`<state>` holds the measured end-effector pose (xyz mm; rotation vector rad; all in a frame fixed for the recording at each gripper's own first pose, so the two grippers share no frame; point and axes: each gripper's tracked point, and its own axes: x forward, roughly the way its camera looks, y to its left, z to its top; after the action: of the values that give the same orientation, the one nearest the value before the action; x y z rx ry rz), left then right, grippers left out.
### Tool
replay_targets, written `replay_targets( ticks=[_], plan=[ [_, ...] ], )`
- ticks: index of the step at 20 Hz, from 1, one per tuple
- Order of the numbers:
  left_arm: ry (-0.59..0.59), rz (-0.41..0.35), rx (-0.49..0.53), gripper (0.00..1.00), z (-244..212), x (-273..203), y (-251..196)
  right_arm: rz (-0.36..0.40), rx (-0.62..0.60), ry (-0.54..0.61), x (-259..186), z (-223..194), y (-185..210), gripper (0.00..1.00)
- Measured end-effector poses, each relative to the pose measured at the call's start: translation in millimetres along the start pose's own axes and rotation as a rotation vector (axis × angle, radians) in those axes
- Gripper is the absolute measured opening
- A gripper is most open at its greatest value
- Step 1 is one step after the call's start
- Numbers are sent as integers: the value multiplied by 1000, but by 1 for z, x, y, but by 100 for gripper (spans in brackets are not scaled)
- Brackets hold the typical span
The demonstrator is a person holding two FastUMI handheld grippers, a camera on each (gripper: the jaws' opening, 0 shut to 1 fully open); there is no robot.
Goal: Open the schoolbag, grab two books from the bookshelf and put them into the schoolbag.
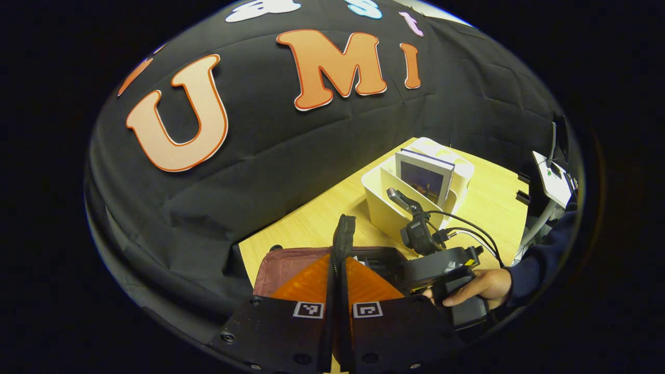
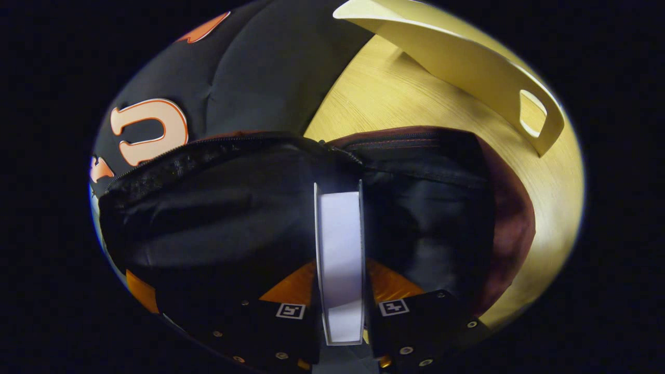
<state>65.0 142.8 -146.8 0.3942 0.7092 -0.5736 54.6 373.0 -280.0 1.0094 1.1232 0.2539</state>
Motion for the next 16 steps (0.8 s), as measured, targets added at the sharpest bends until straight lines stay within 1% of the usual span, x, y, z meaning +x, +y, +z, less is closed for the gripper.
replay_targets(
  ticks=[3,4,5,6,8,12,15,16],
  plan=[
    [1,6,-2,6,-1,3,2,-70,0,14,-6,3,-15,48],
    [6,7,-6,7,-3,6,3,-84,0,9,-12,9,-18,63],
    [9,8,-10,7,-5,8,3,-117,2,-1,-16,16,-24,86],
    [13,9,-15,6,-6,10,2,-136,7,-8,-22,22,-27,96],
    [11,15,-10,6,-7,12,1,-147,-10,-10,-39,29,-29,97],
    [12,21,-8,6,-7,15,-1,-213,-143,-24,-80,46,-43,97],
    [12,21,-9,6,-8,17,-3,-250,-230,-16,-111,54,-45,97],
    [9,24,-10,7,-8,18,-4,-284,-256,1,-123,55,-52,97]
  ],
)
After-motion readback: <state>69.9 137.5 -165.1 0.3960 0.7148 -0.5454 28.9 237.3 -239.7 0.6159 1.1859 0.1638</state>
